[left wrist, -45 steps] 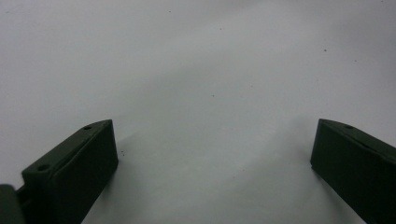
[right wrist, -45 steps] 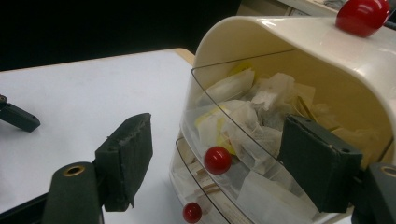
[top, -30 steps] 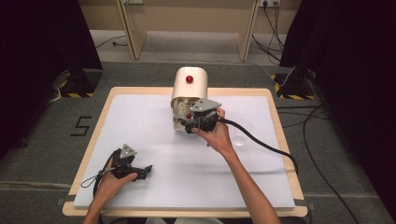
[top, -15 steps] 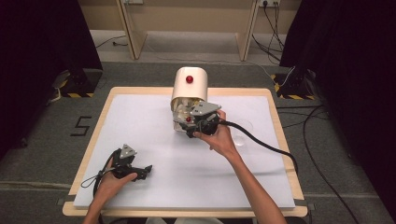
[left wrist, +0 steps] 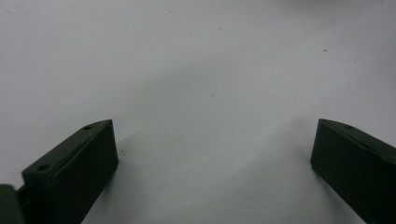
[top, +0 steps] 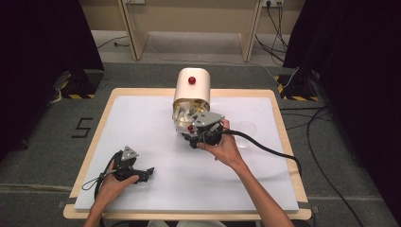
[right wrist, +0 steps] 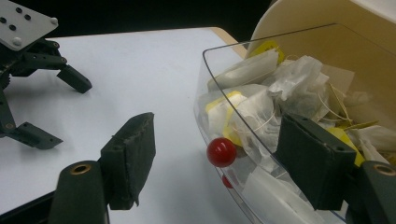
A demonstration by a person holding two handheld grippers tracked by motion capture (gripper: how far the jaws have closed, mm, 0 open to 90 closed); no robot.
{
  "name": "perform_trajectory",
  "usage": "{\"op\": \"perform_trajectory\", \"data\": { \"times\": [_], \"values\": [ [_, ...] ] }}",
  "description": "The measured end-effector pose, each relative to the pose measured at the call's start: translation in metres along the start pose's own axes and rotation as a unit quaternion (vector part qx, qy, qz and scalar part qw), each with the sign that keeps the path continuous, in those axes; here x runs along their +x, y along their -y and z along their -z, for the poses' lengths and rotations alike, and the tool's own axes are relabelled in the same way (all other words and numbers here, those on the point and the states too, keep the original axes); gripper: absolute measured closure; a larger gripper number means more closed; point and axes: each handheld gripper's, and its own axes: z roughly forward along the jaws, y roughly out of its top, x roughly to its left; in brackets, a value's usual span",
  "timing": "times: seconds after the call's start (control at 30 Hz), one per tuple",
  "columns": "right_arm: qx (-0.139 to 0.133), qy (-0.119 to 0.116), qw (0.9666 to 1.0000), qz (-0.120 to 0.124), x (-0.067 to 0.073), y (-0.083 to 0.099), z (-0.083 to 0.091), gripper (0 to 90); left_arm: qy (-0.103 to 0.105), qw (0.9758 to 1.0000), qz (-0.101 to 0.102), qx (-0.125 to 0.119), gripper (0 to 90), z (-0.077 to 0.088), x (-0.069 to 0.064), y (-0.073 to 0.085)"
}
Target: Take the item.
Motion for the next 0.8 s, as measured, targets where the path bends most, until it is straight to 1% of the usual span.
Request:
{"op": "perform_trajectory", "data": {
  "times": [0.23, 0.47, 0.57, 0.8],
  "values": [
    [0.003, -0.001, 1.0, 0.008, 0.004, 0.001, 0.004, 33.2, 0.0, 1.0, -0.001, 0.0, 0.0, 0.0, 0.0, 0.0],
    [0.01, -0.008, 0.9998, 0.015, 0.01, 0.002, 0.009, 36.6, 0.0, 1.0, -0.001, 0.0, 0.0, 0.0, 0.0, 0.0],
    [0.012, -0.005, 0.9998, 0.018, 0.012, 0.003, 0.011, 39.3, 0.0, 1.0, -0.002, 0.001, 0.0, 0.0, 0.0, 0.0],
    [0.011, 0.002, 0.9997, 0.023, 0.014, 0.004, 0.012, 41.6, 0.0, 1.0, -0.001, 0.0, 0.0, 0.0, 0.0, 0.0]
  ]
}}
